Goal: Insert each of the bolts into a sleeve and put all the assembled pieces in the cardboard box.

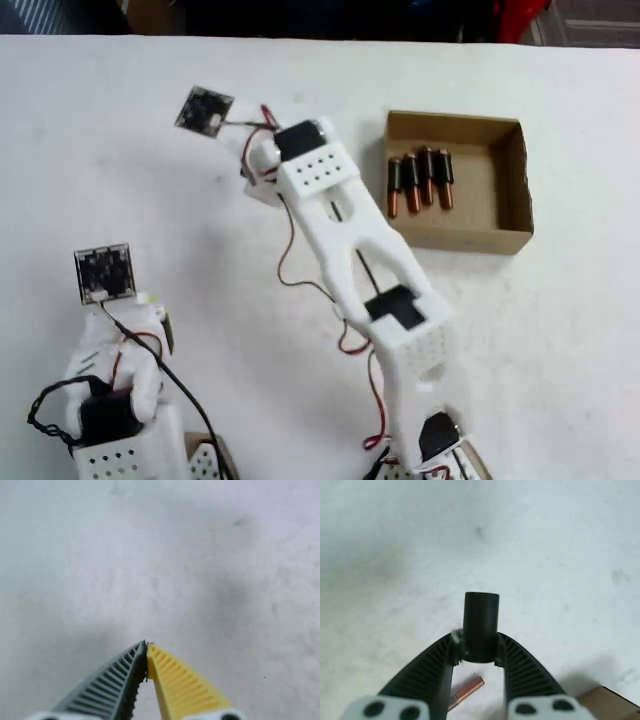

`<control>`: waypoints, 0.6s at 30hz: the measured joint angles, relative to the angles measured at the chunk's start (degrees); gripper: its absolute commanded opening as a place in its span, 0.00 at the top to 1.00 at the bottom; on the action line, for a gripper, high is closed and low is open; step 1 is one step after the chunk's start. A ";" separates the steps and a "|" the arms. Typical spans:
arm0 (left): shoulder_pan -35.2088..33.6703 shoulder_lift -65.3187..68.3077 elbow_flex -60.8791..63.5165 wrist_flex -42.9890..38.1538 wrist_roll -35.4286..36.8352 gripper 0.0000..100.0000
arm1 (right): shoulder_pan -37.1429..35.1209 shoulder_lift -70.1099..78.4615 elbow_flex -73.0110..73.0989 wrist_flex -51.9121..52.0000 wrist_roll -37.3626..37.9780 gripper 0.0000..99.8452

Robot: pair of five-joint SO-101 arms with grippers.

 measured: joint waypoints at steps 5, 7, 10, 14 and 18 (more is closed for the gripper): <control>0.00 0.00 0.00 0.00 0.00 0.98 | 0.00 -8.79 0.00 8.44 0.00 0.98; 0.00 0.00 0.00 0.00 0.00 0.98 | 0.00 -12.48 0.00 11.60 0.00 0.98; 0.00 0.00 0.00 0.00 0.00 0.98 | 0.00 -18.20 0.00 15.56 0.00 0.98; 0.00 0.00 0.18 0.00 0.00 0.98 | -0.09 -25.49 0.00 19.78 0.00 0.98; 0.00 0.00 0.18 0.00 0.00 0.98 | 0.09 -33.32 2.29 20.31 0.00 0.98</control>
